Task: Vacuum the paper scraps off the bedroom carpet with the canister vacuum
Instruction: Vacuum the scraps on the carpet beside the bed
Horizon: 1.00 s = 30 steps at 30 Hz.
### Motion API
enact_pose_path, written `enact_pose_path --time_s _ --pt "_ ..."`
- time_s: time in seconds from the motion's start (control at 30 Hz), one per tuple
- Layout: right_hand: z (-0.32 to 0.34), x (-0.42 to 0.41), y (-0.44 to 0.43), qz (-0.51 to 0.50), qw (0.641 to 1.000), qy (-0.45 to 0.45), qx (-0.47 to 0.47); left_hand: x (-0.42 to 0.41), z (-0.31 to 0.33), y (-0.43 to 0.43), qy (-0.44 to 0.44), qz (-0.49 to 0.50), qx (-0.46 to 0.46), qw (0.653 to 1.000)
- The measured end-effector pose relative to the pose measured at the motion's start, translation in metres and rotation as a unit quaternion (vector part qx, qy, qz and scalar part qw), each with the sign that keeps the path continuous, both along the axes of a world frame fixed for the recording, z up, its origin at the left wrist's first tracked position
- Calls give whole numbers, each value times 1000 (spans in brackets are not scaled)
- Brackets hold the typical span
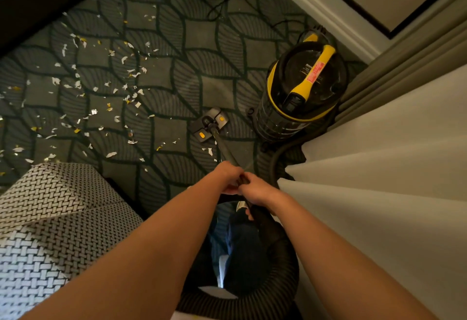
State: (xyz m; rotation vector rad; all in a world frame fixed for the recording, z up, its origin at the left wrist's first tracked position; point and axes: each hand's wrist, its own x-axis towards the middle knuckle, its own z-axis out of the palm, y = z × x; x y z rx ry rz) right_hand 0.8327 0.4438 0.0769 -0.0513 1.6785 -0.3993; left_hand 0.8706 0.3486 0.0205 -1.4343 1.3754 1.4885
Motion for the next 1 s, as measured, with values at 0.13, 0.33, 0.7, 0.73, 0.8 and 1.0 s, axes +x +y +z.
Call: enact_pose_path --time_s 0.13,0.33,0.7,0.73,0.8,1.0 --pt "4 -4 -2 25 1000 -18 7 1 1 2 34 -17 -22 999" --pt "10 -7 -6 40 999 -19 21 -3 15 -5 1 -30 29 999" --pt "24 0 29 33 997 -44 58 5 26 29 -23 -55 64 996" --pt "25 1 31 32 997 -44 60 5 28 31 -21 -57 63 996" --pt "29 6 35 26 997 -41 59 9 34 35 -21 -67 61 996" --pt "22 43 45 -6 998 -20 51 34 37 40 -9 -149 64 987"
